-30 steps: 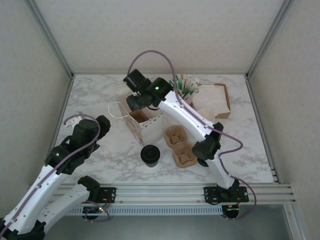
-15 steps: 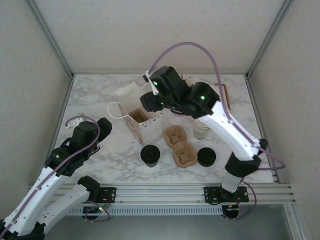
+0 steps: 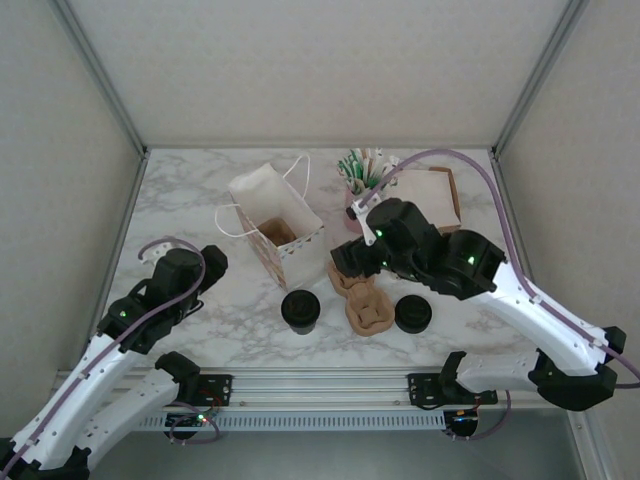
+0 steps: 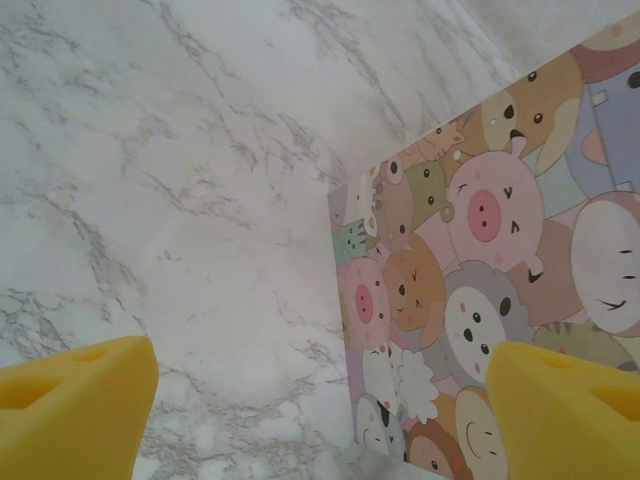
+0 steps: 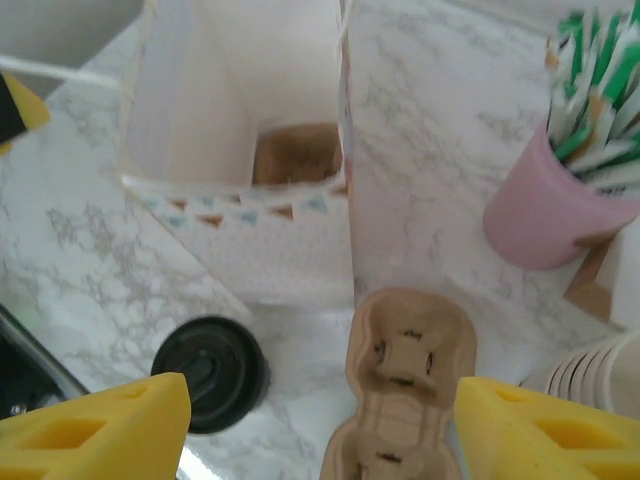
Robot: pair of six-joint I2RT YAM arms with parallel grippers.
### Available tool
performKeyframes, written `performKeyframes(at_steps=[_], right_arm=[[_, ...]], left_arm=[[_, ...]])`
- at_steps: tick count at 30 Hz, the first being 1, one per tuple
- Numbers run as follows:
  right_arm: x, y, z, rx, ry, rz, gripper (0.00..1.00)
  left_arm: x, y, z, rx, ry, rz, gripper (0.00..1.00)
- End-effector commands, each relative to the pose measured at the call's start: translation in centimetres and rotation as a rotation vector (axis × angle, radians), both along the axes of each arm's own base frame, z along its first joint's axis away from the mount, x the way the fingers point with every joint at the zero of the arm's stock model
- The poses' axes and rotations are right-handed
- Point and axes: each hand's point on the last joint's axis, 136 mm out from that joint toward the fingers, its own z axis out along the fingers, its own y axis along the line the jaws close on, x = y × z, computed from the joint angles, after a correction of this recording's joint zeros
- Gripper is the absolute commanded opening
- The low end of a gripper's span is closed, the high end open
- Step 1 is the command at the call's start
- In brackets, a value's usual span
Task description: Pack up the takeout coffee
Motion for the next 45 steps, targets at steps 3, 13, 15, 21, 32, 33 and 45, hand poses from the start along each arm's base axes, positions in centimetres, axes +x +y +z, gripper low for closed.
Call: performKeyframes(at_steps=[3,13,15,21,32,33,45], right_arm=[[-2.5,1.1,-5.8,-0.043,0.117,0.062,0.78],[-5.9,6.1,-12.5,-0.042,0.245,0.12,0.9],[-6.0,7.1,-13.0,-0.029,0.248,0.089,0.9],[-5.8,7.4,-14.4,-0.037,0.292,-0.187,0.85],[-6.6,8.0,-16.1,-0.179,0.385,-0.483,0.88],[-6.6,8.3,-16.5,-0.187,0.395,-0.494,0.92],[-5.1,9.7,-17.8,-0.166,0.397,-0.543,0.92]], left_arm=[[-0.5,0.4,-1.0,-0.001,0.021,0.018,0.86],[-1.2,1.1,-1.5,-0.014,0.012,0.044,0.86],[-1.4,1.2,-1.7,-0.014,0.015,0.045,0.86],[-1.6,1.3,-1.8,-0.011,0.019,0.045,0.86],[-2.2,1.7,-1.6,-0.018,-0.008,0.043,0.86],[-2.3,1.8,-1.6,-0.019,-0.012,0.041,0.86],[-2.6,1.8,-1.7,-0.018,-0.012,0.028,0.87]])
